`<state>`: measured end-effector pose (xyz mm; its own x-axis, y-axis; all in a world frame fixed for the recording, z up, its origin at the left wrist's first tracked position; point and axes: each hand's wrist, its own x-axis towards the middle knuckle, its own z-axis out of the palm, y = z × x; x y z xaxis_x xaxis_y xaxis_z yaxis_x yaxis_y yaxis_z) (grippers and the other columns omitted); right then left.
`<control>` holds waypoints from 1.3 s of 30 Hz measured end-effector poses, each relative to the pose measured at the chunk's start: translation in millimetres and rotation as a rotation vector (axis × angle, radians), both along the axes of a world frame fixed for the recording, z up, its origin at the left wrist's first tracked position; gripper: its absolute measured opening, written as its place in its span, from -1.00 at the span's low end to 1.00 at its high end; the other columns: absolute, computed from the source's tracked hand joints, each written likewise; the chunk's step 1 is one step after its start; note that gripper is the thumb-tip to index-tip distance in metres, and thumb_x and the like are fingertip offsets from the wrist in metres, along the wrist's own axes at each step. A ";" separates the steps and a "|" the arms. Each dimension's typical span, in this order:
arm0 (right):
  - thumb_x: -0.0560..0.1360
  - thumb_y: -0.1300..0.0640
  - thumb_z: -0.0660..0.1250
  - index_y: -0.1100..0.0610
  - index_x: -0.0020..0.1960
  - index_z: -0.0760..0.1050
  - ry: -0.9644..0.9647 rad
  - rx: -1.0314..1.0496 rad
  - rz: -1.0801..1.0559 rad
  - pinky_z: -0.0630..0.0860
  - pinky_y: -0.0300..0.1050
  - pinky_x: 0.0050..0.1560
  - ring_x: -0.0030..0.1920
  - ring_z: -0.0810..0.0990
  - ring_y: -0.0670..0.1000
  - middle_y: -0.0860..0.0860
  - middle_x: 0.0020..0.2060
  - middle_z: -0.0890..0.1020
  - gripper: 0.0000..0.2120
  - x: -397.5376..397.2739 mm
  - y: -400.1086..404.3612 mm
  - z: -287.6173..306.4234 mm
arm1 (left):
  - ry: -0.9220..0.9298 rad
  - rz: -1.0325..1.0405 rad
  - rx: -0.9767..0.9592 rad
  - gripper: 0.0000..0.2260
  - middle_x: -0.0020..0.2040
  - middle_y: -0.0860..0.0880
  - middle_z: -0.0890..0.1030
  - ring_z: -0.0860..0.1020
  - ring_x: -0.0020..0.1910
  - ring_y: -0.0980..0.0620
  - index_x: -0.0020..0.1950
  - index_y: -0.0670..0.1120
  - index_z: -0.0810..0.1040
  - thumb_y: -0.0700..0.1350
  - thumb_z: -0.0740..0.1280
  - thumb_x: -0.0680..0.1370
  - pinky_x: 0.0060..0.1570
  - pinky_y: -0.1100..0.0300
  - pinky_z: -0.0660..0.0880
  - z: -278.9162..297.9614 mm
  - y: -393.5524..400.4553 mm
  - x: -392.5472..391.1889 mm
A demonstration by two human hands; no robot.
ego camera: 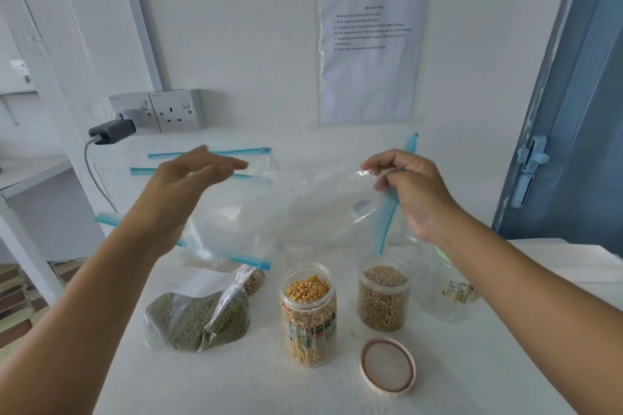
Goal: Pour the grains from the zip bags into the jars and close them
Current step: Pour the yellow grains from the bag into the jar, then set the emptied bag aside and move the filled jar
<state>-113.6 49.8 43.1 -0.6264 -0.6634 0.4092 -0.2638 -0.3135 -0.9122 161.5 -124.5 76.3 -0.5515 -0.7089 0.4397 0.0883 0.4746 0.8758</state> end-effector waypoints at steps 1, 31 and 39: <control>0.40 0.56 0.09 -0.03 -0.27 0.74 0.046 0.009 -0.006 0.49 -0.29 -0.09 -0.27 0.54 -0.15 -0.06 -0.26 0.65 -0.38 -1.7 0.9 7.4 | -0.011 -0.105 0.010 -0.75 0.14 0.33 0.68 0.31 0.48 0.33 -0.03 0.11 0.79 -0.19 0.36 0.63 0.39 0.20 0.10 6.1 1.7 -4.3; 0.60 0.14 0.43 -0.43 0.07 0.66 0.253 0.128 -0.232 0.27 -0.26 0.40 0.49 0.25 -0.28 -0.20 0.47 0.30 -0.60 -38.3 101.9 16.3 | -0.057 -0.558 0.299 -0.80 0.06 -0.01 0.74 0.48 -0.30 0.15 0.16 -0.09 0.71 -0.29 0.38 0.60 -0.28 0.37 0.43 17.6 57.6 -150.0; 0.50 -0.01 0.45 -0.22 0.29 0.65 -0.361 0.126 0.153 0.59 0.11 0.30 0.29 0.66 0.15 -0.12 0.27 0.59 -0.63 -26.9 117.3 -14.6 | 0.083 -0.440 0.350 -0.82 0.17 0.00 0.72 0.45 -0.25 0.13 0.19 -0.08 0.71 -0.21 0.41 0.61 -0.16 0.31 0.40 8.8 48.3 -144.4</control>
